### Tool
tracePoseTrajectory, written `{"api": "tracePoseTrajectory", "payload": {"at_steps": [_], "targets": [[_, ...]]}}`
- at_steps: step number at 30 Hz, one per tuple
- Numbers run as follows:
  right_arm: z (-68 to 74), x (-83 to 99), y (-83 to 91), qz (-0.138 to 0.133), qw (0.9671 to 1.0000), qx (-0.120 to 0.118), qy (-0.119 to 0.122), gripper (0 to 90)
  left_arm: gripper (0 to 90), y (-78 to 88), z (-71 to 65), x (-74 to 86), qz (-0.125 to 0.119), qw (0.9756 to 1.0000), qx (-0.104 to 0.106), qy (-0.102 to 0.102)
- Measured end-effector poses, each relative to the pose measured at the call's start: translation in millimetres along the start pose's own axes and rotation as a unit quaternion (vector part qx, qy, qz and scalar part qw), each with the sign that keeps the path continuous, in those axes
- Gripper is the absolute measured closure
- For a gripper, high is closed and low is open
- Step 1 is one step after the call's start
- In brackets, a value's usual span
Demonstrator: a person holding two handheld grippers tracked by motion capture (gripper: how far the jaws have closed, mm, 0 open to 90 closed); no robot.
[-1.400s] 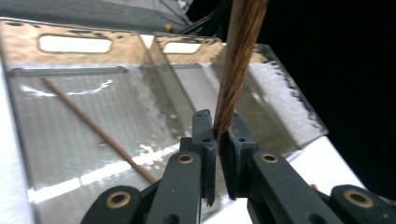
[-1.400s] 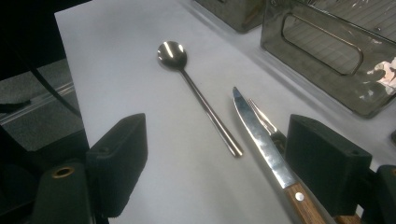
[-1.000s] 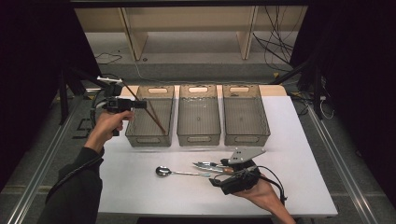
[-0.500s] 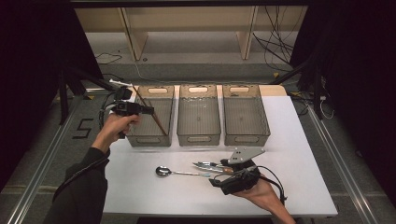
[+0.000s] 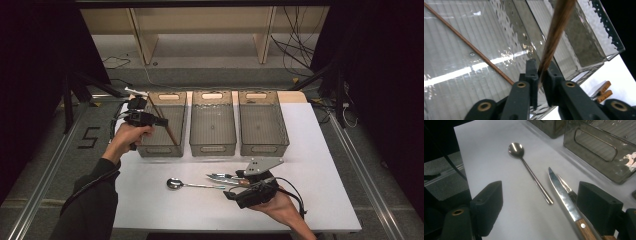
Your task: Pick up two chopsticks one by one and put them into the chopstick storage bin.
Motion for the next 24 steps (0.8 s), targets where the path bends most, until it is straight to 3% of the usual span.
{"api": "tracePoseTrajectory", "payload": {"at_steps": [3, 8, 11, 18, 24], "targets": [[0.0, -0.2, 0.2, 0.000, 1.0000, 0.000, 0.001, 22.1, 69.4, -1.9, -1.0, -1.2, -0.002, 1.0000, -0.006, 0.000], [-0.4, -0.4, 0.7, -0.001, 1.0000, 0.001, 0.001, 22.2, 39.5, -4.0, -1.2, -5.1, 0.001, 0.9991, -0.042, -0.002], [-0.1, -0.2, 0.5, -0.001, 1.0000, 0.000, 0.002, 22.4, 29.2, -6.6, -2.7, -6.9, 0.001, 0.9984, -0.057, -0.005], [-0.2, -0.4, 0.8, -0.001, 1.0000, -0.001, 0.001, 22.4, 16.1, -14.2, -6.6, -7.4, 0.009, 0.9972, -0.073, -0.008], [-0.4, -0.5, 1.3, -0.001, 1.0000, 0.000, 0.002, 22.4, 12.7, -16.0, -5.1, -7.5, 0.014, 0.9958, -0.090, -0.009]]}}
Point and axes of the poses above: each handheld gripper's, and its own axes: y roughly backward along the jaws, x roughly out of its underside, z roughly to its left, the point moved 6 cm from there along -y, roughly forward along the jaws, and after that the axes turned 5 degrees about -z, right-handed, at the moved point
